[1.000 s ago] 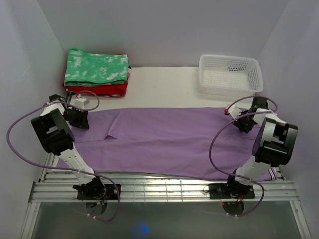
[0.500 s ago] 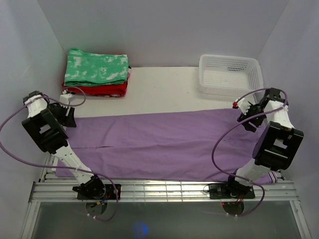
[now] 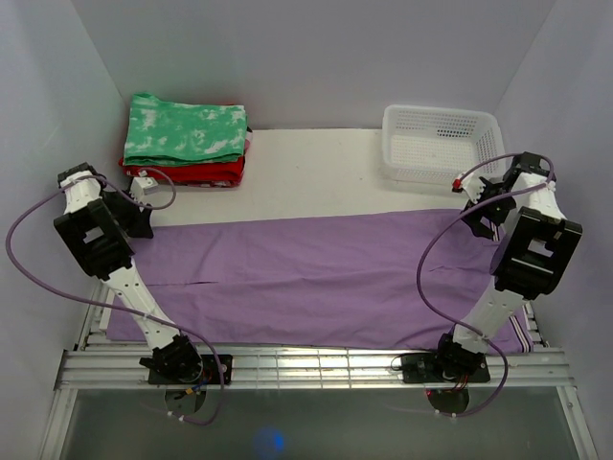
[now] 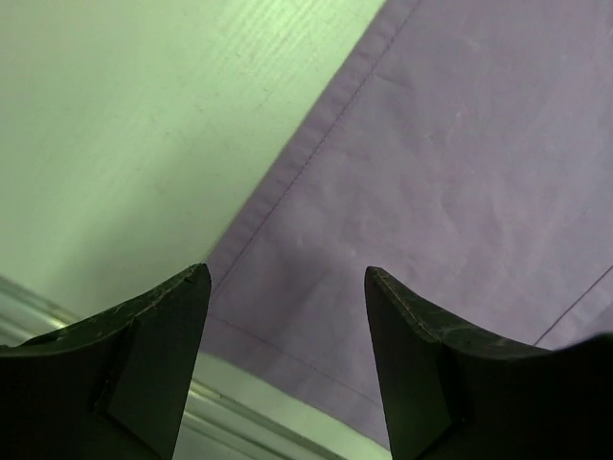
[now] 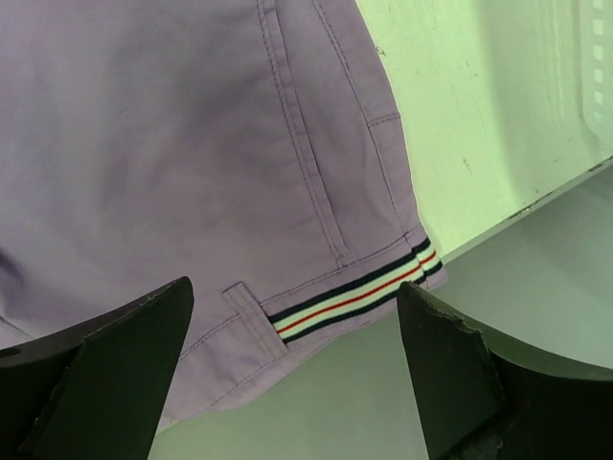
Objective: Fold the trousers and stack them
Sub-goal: Fold the trousers
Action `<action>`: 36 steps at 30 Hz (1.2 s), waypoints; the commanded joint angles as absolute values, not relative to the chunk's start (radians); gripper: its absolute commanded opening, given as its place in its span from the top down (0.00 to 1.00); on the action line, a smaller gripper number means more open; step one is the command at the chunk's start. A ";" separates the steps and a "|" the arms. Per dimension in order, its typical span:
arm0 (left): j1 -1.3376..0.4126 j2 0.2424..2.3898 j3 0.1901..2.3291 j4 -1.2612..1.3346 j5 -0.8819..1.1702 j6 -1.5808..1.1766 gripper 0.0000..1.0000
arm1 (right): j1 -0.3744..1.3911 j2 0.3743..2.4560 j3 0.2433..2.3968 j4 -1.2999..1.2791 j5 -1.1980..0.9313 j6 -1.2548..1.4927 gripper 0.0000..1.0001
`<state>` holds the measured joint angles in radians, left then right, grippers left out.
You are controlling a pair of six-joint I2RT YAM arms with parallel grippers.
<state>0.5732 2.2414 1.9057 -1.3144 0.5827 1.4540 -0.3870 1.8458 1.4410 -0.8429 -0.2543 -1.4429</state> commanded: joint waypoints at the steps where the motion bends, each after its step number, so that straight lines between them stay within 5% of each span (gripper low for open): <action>1: 0.568 2.246 1.927 -1.353 0.582 1.577 0.24 | -0.393 1.879 1.512 -0.930 -0.287 -1.588 0.07; 30: 0.561 2.243 1.736 -1.233 0.476 1.644 0.27 | -0.387 2.199 1.640 -0.810 -0.333 -1.701 0.00; 36: 0.565 2.220 1.726 -1.247 0.476 1.655 0.28 | -0.385 2.140 1.516 -0.972 -0.281 -1.756 0.20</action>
